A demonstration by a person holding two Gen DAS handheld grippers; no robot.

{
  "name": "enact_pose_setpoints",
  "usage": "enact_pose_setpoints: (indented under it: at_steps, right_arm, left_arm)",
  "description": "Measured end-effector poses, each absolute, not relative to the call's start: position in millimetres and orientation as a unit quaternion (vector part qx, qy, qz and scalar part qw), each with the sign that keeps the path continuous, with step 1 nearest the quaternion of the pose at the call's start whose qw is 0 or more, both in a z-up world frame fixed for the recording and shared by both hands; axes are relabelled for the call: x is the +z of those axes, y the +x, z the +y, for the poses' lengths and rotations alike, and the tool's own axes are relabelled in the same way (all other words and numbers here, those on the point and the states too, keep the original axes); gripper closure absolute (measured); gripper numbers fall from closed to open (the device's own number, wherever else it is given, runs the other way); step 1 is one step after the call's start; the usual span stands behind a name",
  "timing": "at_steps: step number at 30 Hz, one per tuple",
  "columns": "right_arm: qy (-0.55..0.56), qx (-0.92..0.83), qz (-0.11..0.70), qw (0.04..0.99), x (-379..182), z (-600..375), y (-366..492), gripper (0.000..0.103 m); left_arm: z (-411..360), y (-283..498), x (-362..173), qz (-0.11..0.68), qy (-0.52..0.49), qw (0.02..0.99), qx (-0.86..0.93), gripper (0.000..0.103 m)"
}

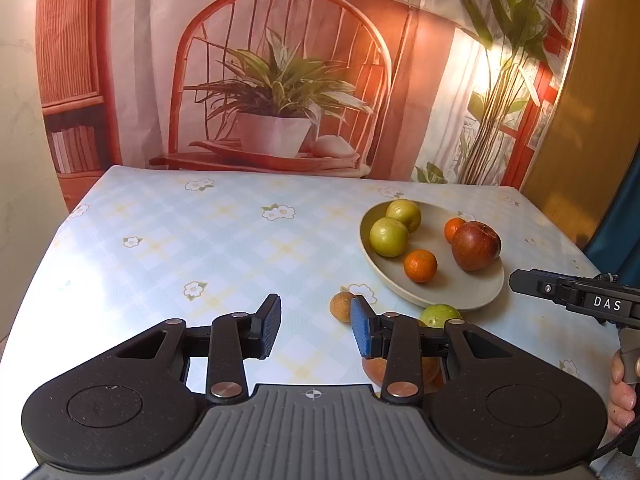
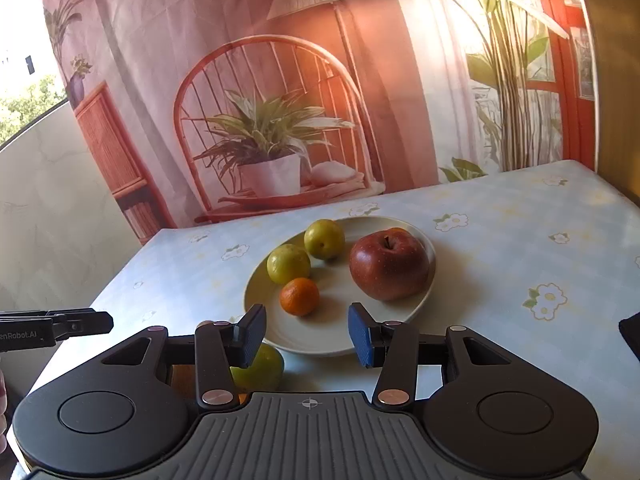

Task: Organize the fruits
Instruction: 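Withdraw both grippers from the plate toward the lemons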

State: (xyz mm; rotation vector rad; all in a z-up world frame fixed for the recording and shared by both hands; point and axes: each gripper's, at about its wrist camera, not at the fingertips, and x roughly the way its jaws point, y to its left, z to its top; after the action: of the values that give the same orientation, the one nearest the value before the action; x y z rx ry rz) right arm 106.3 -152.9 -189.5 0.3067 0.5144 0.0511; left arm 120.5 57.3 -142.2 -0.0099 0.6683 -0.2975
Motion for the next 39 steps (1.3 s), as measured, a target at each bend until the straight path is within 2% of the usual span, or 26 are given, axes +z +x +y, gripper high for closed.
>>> enact_pose_setpoints:
  at_steps: [25,39]
  right_arm:
    - [0.022,0.060,0.265,0.962,-184.3,-97.5,79.2,0.060]
    - [0.012,0.123,0.296,0.947,-189.1,-78.4,70.7,0.057]
  left_arm:
    - [62.6,87.7,-158.5,0.340,-0.026,0.928,-0.153,0.062]
    - [65.1,76.1,-163.6,0.350,-0.038,0.923,-0.157,0.062]
